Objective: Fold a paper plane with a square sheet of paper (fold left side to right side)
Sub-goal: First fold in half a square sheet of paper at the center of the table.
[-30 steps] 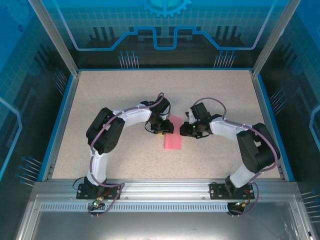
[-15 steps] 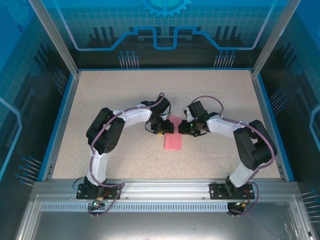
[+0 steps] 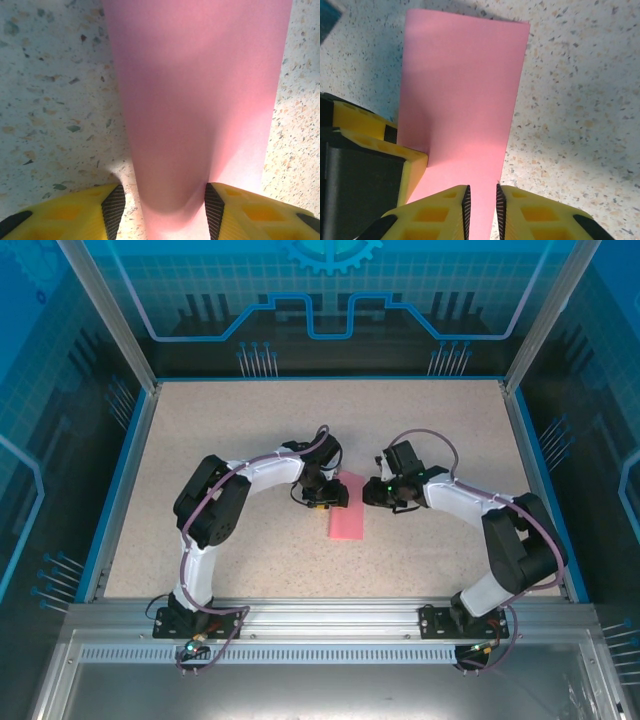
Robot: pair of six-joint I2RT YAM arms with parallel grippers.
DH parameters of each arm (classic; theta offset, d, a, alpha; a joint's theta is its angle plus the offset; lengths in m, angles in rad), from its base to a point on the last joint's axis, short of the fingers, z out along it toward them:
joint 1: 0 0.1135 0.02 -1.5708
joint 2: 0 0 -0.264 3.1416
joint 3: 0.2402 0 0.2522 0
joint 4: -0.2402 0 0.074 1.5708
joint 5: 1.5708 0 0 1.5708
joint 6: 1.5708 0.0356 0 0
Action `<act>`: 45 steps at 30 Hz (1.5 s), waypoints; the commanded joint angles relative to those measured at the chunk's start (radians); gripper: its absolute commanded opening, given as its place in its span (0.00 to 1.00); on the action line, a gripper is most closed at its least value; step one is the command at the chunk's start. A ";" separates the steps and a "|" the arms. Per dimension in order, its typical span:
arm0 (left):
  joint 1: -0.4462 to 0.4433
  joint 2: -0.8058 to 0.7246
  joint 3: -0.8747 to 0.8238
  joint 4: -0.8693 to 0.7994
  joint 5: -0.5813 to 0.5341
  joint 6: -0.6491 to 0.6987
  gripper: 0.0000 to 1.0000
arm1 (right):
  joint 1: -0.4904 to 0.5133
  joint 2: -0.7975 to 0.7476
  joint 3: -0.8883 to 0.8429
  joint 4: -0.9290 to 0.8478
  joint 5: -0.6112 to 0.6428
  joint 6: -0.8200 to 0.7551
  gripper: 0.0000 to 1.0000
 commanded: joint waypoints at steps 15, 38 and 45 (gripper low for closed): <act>-0.032 0.103 -0.020 0.001 -0.009 0.007 0.50 | 0.007 0.031 0.004 -0.010 -0.039 0.017 0.23; -0.033 0.125 -0.013 0.001 -0.012 -0.016 0.51 | 0.003 -0.039 -0.013 -0.028 0.034 0.042 0.23; -0.033 0.125 -0.012 0.001 -0.012 -0.017 0.51 | -0.011 -0.054 -0.028 -0.020 0.028 0.053 0.23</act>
